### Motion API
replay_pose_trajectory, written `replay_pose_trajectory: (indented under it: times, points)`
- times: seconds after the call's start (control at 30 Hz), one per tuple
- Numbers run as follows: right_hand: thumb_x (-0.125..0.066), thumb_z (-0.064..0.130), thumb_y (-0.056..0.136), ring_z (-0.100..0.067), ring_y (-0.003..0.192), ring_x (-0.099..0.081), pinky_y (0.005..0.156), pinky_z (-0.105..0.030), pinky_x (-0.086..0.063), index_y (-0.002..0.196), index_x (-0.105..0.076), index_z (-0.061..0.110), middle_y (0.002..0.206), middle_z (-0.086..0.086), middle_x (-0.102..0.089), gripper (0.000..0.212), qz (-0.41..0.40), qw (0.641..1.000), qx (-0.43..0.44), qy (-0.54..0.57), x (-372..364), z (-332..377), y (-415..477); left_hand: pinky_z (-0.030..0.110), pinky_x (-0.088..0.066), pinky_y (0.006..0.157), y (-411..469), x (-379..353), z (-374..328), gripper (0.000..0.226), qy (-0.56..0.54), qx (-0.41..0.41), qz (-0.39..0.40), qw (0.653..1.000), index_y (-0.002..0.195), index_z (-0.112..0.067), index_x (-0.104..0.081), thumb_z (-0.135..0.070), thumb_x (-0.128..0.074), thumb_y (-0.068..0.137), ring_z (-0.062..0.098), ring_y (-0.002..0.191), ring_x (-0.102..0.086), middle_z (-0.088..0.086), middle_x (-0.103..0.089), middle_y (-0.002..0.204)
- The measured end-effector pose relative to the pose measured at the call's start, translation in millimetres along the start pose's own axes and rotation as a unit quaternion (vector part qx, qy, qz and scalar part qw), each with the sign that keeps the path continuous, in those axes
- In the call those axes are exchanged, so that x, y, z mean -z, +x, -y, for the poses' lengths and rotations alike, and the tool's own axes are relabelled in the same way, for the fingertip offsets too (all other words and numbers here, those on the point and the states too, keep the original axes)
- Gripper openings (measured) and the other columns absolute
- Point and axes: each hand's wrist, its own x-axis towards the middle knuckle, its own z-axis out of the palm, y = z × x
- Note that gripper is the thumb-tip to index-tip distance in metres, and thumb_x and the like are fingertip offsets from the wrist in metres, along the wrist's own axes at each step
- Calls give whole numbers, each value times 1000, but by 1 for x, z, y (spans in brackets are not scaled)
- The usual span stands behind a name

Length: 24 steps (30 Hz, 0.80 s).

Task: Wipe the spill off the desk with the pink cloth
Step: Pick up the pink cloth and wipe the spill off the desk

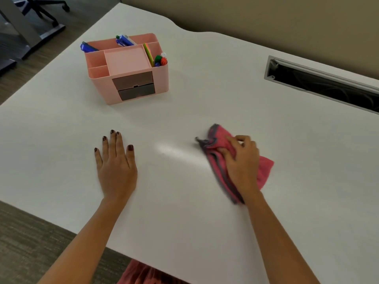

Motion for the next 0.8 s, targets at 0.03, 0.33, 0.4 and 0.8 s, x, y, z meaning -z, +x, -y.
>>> replay_pose_trajectory:
  times: [0.03,0.33,0.4,0.8]
  points:
    - [-60,35,89,-30,98,-50,85,-38,-37,119,-63,18,114,-10,-56,35,-21,999,-48,-4,5,-12,4,43,-3,121,0,0,-1,64,0,-1,1,1000,150,-11,-17,-44,-5,97,20,148,-8,3,-15,160]
    - [-56,35,92,-28,97,-47,83,-37,-36,124,-57,17,113,-9,-53,37,-91,987,-113,-64,13,-27,-24,44,-4,121,0,2,-3,63,5,-2,2,1000,150,-10,-19,-43,-8,97,22,148,-9,4,-16,159]
    - [-57,35,92,-31,97,-47,84,-40,-35,124,-57,16,114,-12,-52,38,-113,977,-166,-69,17,-41,-12,44,-5,121,0,2,-3,63,5,-2,0,1000,150,-10,-20,-43,-8,97,23,148,-10,5,-17,159]
    - [-51,35,93,-35,112,-44,95,-44,-32,121,-55,13,125,-16,-48,36,-148,934,-311,-94,6,-53,113,45,-7,121,1,1,-4,67,17,-4,-6,1000,149,-9,-20,-46,-5,96,24,147,-13,6,-20,158]
